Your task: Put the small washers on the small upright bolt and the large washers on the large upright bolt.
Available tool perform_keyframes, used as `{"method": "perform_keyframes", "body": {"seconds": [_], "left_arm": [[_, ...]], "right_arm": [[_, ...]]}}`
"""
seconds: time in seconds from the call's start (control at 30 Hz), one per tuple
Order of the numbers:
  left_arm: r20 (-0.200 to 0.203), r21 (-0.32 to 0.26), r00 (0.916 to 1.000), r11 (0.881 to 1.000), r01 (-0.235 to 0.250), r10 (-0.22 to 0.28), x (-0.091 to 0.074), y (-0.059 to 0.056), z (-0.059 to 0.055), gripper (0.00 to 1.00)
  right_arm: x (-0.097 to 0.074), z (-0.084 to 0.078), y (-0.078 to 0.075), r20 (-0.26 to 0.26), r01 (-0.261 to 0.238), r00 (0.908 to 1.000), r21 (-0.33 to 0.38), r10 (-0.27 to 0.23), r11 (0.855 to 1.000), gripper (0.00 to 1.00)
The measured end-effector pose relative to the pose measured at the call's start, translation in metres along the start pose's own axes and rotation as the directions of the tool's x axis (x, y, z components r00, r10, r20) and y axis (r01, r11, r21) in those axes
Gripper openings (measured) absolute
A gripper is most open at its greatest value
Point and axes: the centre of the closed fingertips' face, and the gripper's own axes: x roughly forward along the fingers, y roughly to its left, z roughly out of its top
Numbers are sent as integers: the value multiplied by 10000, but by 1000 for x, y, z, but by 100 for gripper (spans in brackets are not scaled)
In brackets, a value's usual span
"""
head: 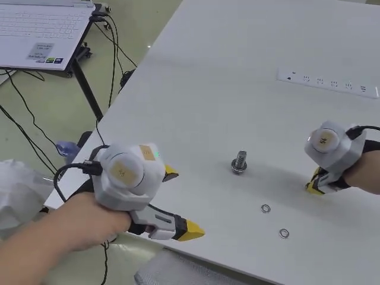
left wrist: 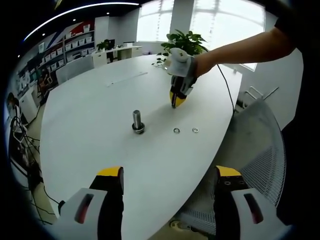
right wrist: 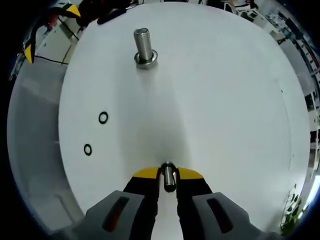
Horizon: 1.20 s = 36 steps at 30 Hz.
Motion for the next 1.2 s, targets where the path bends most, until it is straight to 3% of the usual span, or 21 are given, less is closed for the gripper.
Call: {"method": "perform_keyframes", "body": {"seconds": [0.73, 1.2], "left_arm": [[-13, -25, 10000, 10000, -59, 59, -5, 3, -2, 71], [99, -46, 9999, 10000, -59, 60, -6, 1, 0, 71]], "right_arm": [[1, 2, 2, 248, 74, 9997, 12, -75, 10000, 19], [-18, 14, 2, 432, 16, 9991, -155, -10, 9999, 22]]}}
